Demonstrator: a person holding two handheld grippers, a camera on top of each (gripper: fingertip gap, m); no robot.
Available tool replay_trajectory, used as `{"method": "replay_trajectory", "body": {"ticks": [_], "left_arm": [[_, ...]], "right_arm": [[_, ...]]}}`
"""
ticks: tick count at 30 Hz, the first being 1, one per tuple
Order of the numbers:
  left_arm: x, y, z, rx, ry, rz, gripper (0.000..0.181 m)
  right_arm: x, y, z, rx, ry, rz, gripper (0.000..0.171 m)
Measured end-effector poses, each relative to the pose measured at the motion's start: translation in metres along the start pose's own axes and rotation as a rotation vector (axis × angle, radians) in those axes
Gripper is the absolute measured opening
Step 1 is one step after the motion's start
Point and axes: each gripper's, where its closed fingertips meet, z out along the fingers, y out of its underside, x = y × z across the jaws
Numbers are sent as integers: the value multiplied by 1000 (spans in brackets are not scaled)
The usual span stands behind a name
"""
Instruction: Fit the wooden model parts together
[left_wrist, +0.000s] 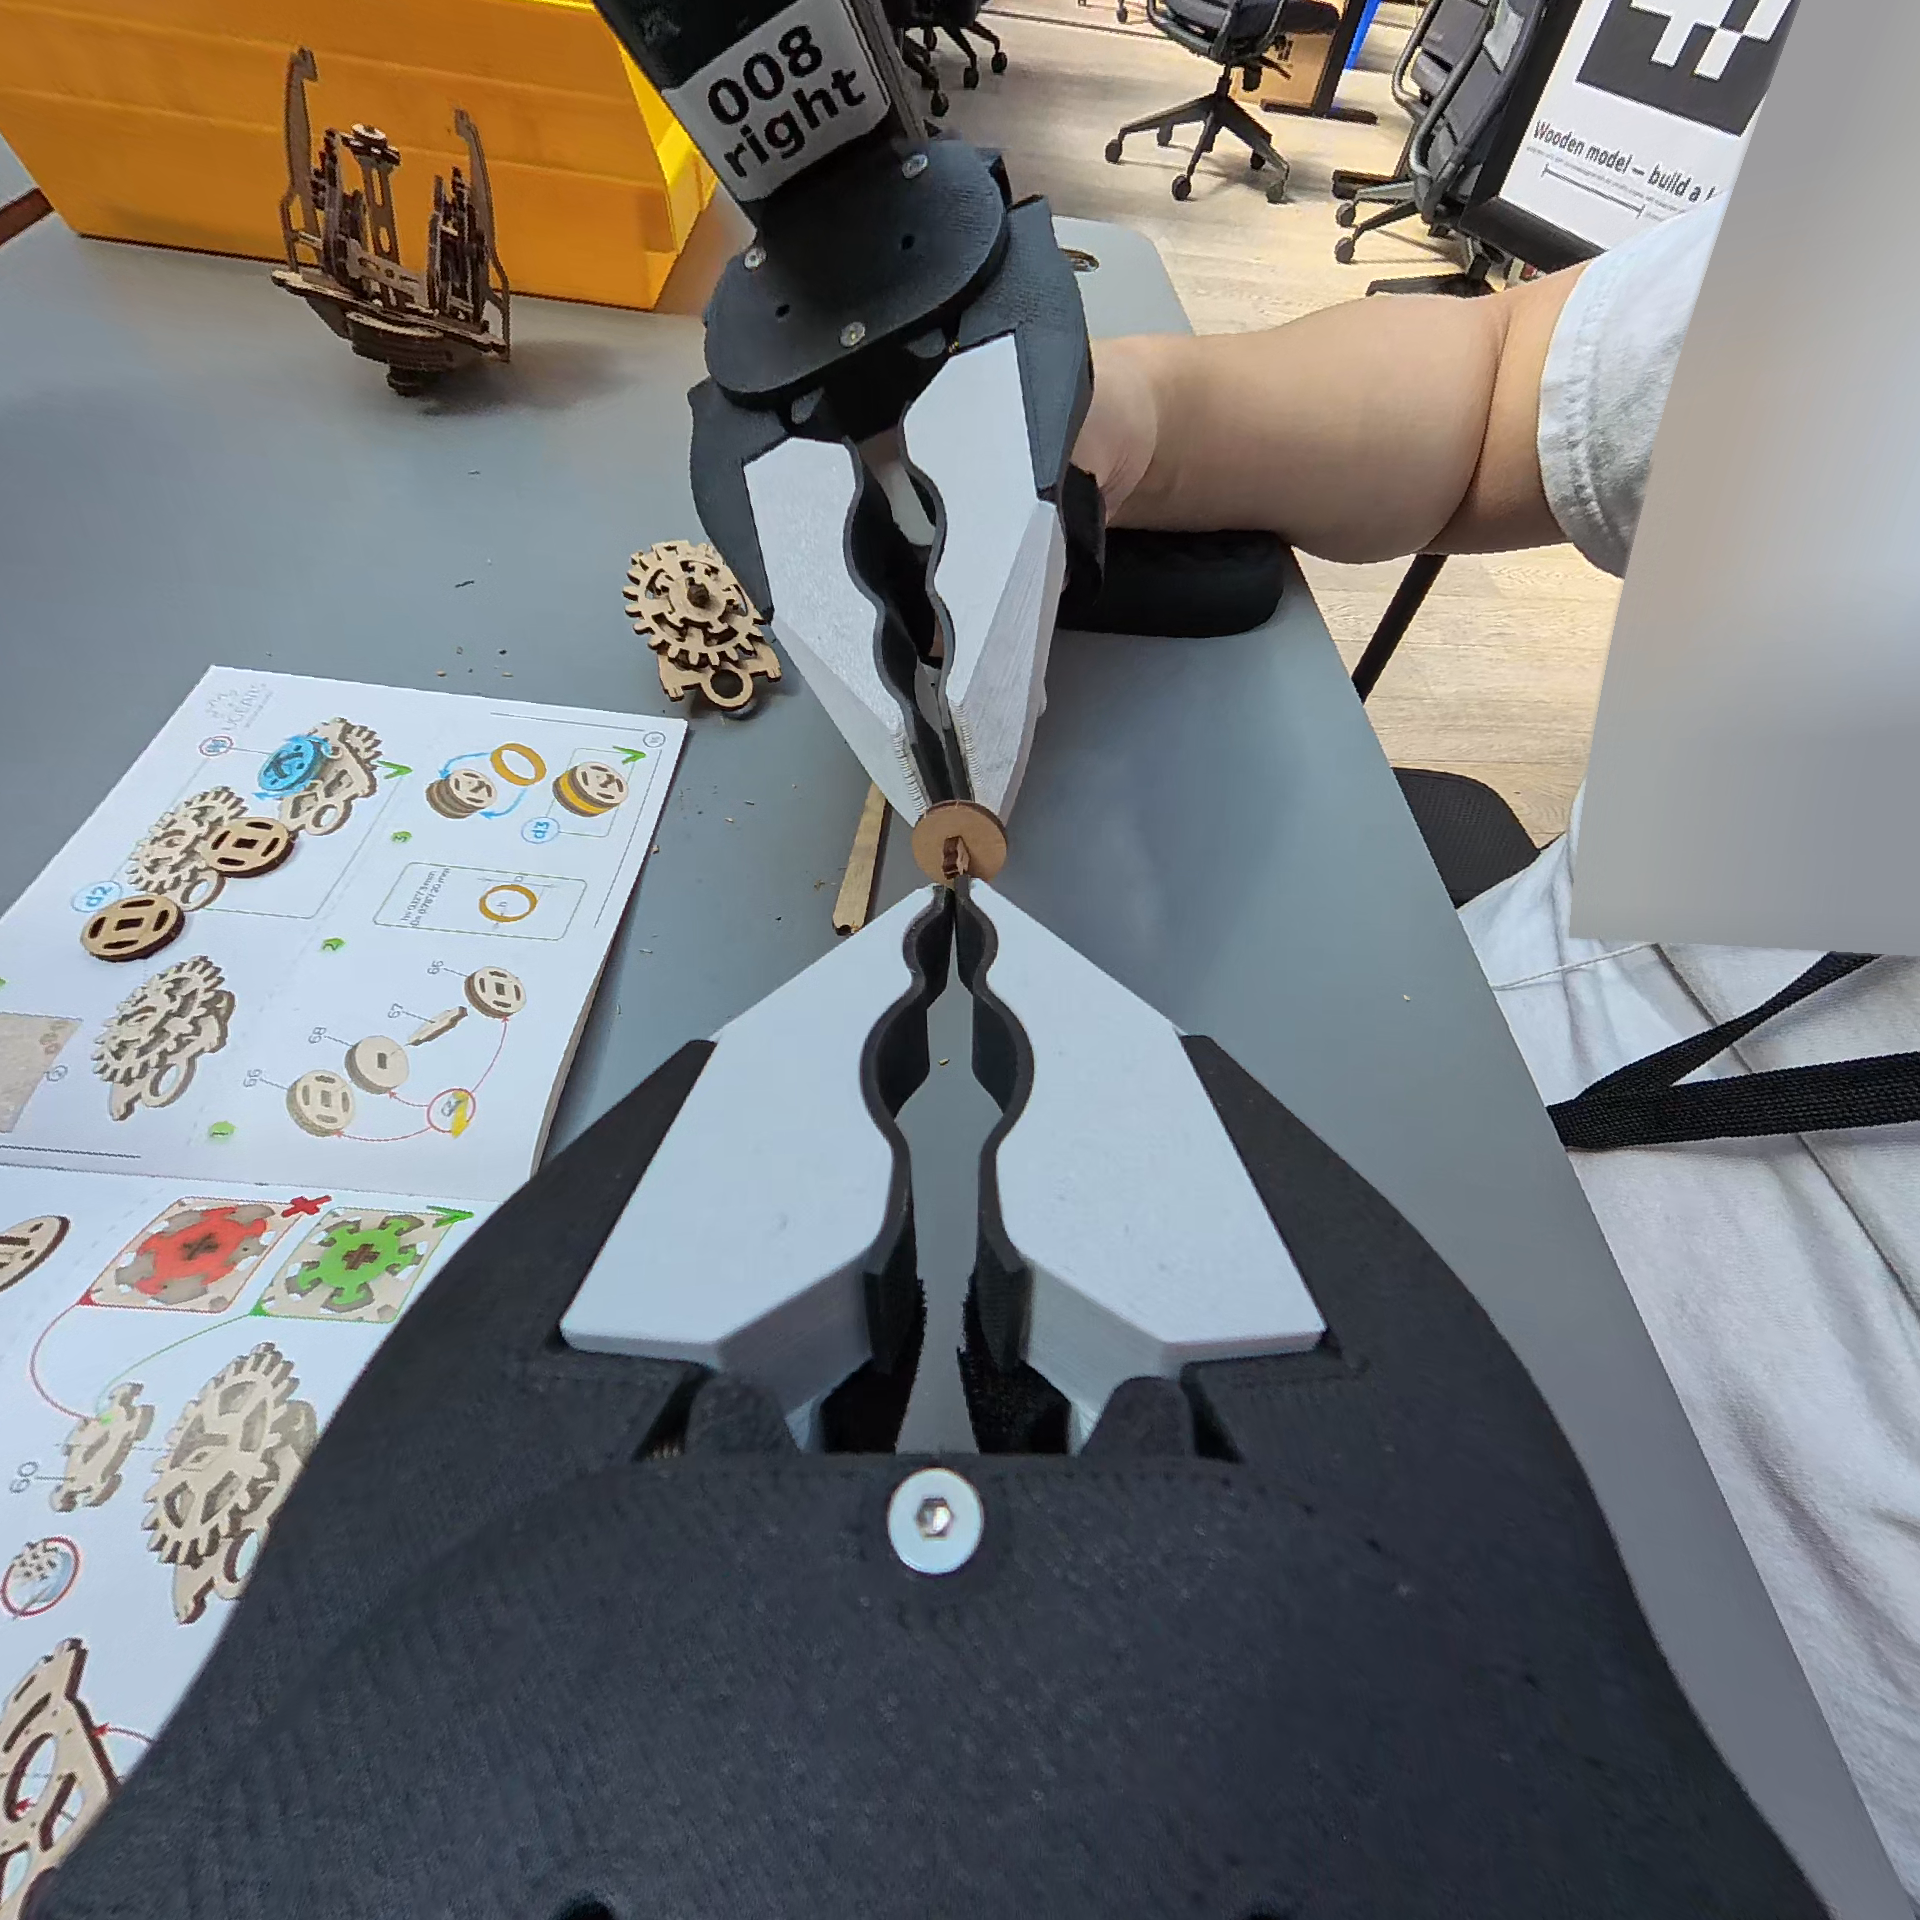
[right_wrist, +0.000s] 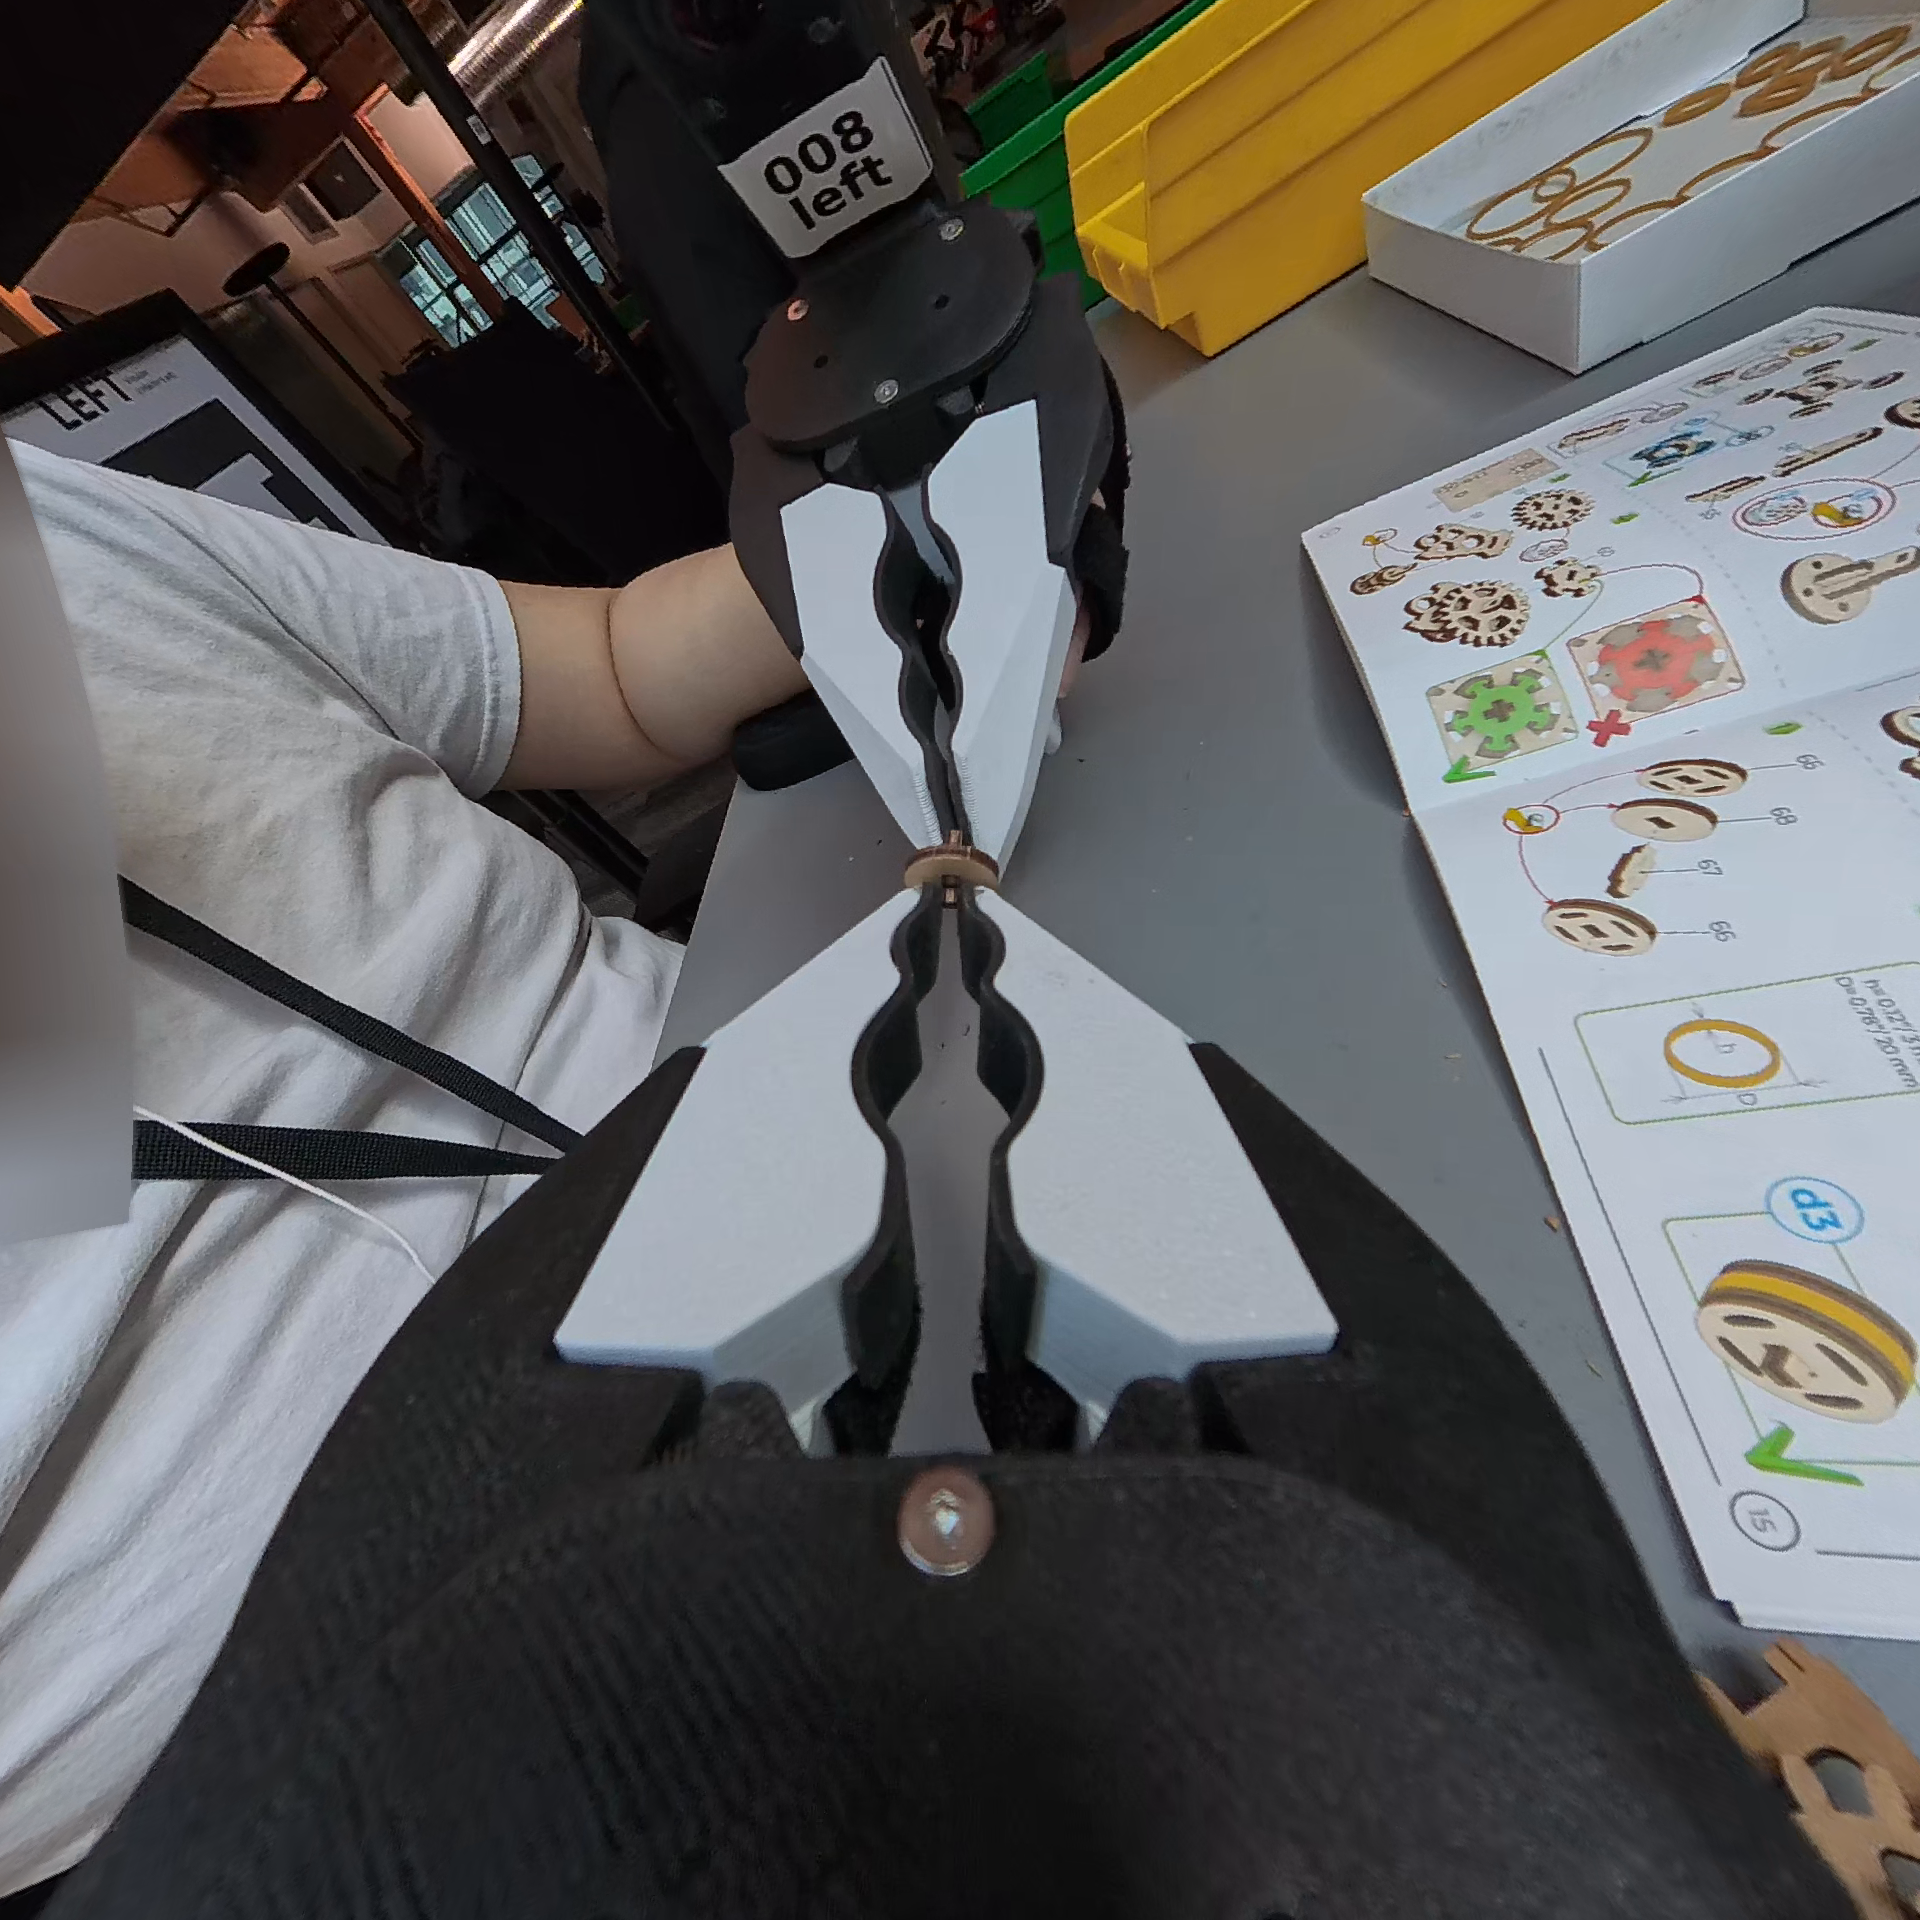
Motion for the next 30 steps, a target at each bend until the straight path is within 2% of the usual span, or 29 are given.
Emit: {"method": "replay_trajectory", "body": {"ticks": [9, 15, 19, 30], "left_arm": [[-2, 3, 1, -18, -24, 19, 0], [-8, 3, -4, -48, -152, 238, 16], [-3, -3, -2, -40, -214, 388, 14], [9, 6, 5, -84, -182, 496, 3]], "right_arm": [[-1, -2, -1, 9, -9, 16, 1], [5, 1, -4, -2, -2, 82, 1], [3, 6, -2, -23, -34, 129, 1], [-4, 15, 1, -60, -122, 251, 1]]}}
